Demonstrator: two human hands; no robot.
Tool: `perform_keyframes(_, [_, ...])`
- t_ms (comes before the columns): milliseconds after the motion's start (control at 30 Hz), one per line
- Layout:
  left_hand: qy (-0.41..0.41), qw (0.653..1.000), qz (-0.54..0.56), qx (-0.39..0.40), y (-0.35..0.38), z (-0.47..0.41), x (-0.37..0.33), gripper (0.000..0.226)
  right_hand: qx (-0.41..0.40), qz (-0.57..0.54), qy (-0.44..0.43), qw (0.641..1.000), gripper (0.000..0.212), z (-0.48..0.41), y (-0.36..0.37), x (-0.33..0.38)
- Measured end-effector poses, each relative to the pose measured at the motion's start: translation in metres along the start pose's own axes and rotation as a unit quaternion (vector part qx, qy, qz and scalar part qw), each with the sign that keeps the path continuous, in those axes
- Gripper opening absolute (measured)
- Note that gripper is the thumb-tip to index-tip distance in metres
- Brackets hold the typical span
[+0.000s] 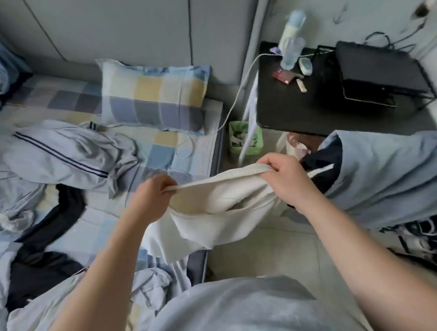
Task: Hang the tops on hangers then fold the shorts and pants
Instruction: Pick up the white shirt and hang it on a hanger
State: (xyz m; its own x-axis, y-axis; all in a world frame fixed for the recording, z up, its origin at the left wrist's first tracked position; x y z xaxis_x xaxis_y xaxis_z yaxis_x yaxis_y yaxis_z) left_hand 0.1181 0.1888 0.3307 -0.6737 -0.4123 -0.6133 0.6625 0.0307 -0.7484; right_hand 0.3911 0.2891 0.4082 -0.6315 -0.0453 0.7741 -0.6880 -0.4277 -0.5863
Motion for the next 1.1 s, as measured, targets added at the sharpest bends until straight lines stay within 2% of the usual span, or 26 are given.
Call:
perform_keyframes(167, [0.111, 0.981, 0.018, 0.155, 0.1, -0.015, -0.085, 0.018, -0.108, -0.036, 0.118, 0.987, 0.005, 0.067, -0.078, -0.095])
perform_keyframes(333, [0.191, 0.954, 0.026, 0.231, 0.178, -0.011, -0.2, 0.035, -0.222, -0.084, 0.173, 0.956, 0.004, 0.148, -0.159, -0.164])
perform_keyframes(467, [0.254, 0.924, 0.057, 0.279, 0.235, 0.013, -0.295, 0.036, -0.299, -0.104, 0.199, 0.927, 0.012, 0.205, -0.221, -0.215])
perform_keyframes(533, [0.288, 0.907, 0.075, 0.299, 0.263, 0.031, -0.343, 0.035, -0.326, -0.113, 0.208, 0.915, 0.008, 0.23, -0.255, -0.243])
perform_keyframes(800, [0.404, 0.869, 0.136, 0.25, 0.329, 0.089, -0.546, 0.035, -0.425, -0.101, 0.189, 0.879, 0.023, 0.306, -0.412, -0.327])
perform_keyframes(967, [0.462, 0.833, 0.203, 0.227, 0.34, 0.109, -0.688, 0.033, -0.488, -0.05, 0.154, 0.858, 0.01, 0.331, -0.528, -0.333])
perform_keyframes(1100, [0.501, 0.806, 0.225, 0.221, 0.342, 0.109, -0.797, 0.034, -0.535, -0.021, 0.117, 0.836, 0.01, 0.344, -0.62, -0.319])
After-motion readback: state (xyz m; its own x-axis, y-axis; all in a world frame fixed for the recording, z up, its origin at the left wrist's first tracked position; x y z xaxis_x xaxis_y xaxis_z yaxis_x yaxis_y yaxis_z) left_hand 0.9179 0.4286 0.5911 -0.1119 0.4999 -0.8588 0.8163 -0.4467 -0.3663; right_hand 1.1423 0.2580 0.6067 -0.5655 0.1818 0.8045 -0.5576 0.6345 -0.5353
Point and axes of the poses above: each hand's wrist, its own z-axis away from the middle knuckle, its own y-axis out of the palm, x = y × z, the point moved 8 cm from there along -z, towards the middle knuckle, and after that the axes turned 2 degrees about y, right-handed, at the moved point
